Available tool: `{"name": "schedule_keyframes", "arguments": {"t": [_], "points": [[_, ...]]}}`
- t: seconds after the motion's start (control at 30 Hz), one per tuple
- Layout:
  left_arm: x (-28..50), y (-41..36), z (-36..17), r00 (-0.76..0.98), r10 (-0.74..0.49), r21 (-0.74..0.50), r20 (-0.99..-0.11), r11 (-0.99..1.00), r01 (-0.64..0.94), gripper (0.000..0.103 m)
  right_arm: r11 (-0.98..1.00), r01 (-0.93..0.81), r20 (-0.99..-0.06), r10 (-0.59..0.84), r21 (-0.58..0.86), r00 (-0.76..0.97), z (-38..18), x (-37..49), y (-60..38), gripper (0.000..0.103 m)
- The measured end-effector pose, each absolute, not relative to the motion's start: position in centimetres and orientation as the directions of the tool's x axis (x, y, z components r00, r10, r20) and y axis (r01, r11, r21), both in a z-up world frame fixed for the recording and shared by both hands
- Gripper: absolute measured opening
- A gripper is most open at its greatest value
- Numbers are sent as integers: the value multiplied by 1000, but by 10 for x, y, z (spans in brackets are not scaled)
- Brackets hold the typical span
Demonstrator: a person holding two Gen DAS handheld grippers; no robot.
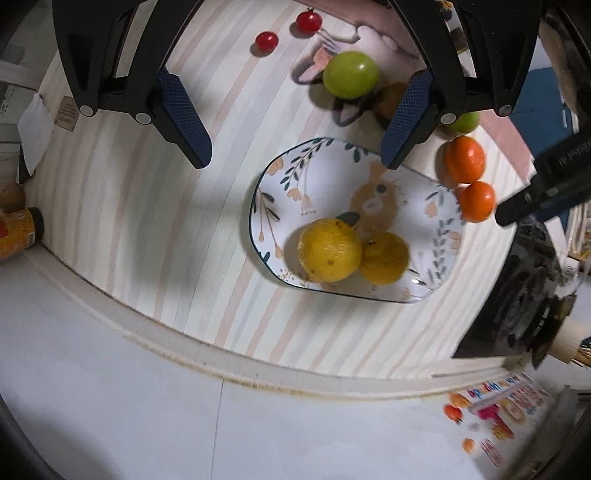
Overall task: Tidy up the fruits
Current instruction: 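Move both grippers back toward the fruit on the cat mat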
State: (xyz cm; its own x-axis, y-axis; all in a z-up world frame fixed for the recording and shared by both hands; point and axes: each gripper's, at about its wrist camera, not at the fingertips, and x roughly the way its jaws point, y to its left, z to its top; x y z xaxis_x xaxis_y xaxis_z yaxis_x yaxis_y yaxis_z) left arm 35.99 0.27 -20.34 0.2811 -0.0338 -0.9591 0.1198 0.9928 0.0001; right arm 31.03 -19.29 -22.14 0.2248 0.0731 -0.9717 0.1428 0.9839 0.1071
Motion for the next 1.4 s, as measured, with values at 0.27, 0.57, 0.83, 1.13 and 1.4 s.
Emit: {"name": "schedule_keyframes", "arguments": {"t": [0.27,0.57,0.83,1.13,1.4], "points": [[304,7,-165,358,-44,3,-933,992,129,86,990,81,-947,87,117,310,-168,268,-178,95],[266,16,-132,412,-61,-13,-909,993,119,86,989,43,-922,119,145,369,-126,232,-173,95],[249,24,-113,447,-74,-34,-892,995,97,86,984,38,-900,145,176,411,-103,220,-176,95],[252,36,-129,428,-65,-40,-901,997,67,99,970,58,-918,201,235,342,-134,223,-174,95],[247,60,-207,292,22,20,-956,1000,-9,99,936,131,-943,315,328,111,-255,249,-162,95]]}}
